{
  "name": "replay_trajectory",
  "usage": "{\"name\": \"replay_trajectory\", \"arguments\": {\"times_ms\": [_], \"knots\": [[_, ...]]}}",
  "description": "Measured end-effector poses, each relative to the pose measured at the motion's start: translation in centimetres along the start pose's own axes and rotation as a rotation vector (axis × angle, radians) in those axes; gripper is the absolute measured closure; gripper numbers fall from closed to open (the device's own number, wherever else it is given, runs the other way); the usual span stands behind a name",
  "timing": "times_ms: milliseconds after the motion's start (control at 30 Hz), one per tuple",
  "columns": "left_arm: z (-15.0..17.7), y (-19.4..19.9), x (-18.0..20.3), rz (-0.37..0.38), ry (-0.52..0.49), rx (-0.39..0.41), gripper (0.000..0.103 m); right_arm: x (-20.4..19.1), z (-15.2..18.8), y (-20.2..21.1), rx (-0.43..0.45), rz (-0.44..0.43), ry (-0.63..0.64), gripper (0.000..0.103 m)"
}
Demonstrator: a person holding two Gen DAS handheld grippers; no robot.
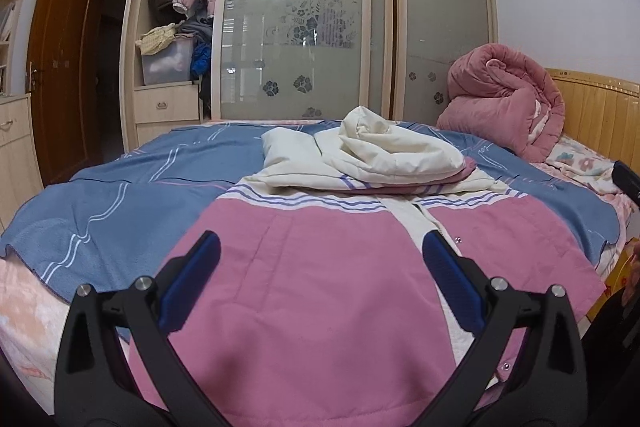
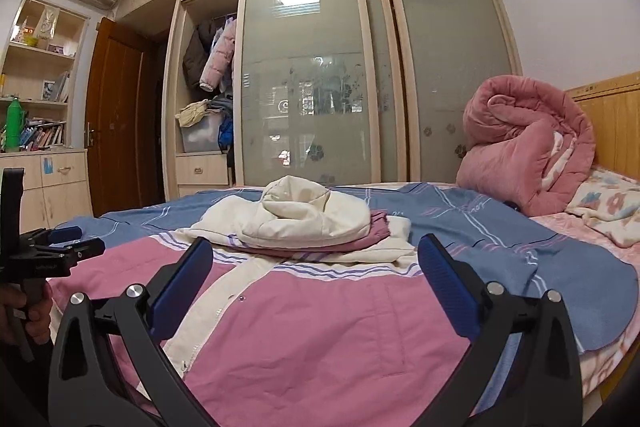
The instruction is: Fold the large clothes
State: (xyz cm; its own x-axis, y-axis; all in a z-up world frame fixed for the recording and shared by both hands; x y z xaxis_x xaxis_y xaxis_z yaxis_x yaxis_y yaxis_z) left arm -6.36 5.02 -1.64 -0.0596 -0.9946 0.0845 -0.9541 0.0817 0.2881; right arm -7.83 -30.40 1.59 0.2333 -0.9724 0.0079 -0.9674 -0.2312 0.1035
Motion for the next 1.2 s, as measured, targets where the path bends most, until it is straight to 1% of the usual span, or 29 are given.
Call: {"name": "replay_trajectory", "arguments": {"times_ms": [167, 367, 600, 867, 1200], "knots": [[0.1, 0.1, -0.2, -0.014, 0.004, -0.014, 0.002, 0.8, -0.1, 1.0, 0.008, 0.029, -0.010, 0.001], [0.1, 0.0, 0.2, 0.000, 0.016, -0.032, 0.002, 1.4, -0.1, 1.0, 0.001, 0.039, -0.034, 0.001], [0.3, 0.3, 0.5, 0.000, -0.005, -0.031, 0.002, 0.6, 0.0, 0.9, -0.001, 0.028, -0.012, 0.001], [0.3, 0.3, 0.0, -0.001, 0.023, -0.042, 0.002, 0.1, 0.2, 0.2, -0.020, 0.017, 0.005, 0.001], [0.5, 0.4, 0.3, 0.009, 0.003, -0.046, 0.002, -0.8, 0.5, 0.2, -0.027, 0.017, 0.046, 0.001]]}}
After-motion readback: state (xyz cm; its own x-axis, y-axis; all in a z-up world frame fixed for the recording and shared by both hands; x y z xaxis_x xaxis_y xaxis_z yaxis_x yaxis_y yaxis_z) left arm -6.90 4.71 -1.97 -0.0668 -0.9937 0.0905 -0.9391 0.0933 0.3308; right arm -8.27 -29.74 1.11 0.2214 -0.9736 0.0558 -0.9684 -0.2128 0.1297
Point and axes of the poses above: each gripper's, at about its wrist camera, not at the fingertips, and y roughly against the way its jaws point, x to its right, z to its underside, the point moved 4 cm from there along -y, roughly the way its jaws point, and after that the axes turned 3 degrees about y, right-handed, at the moved point
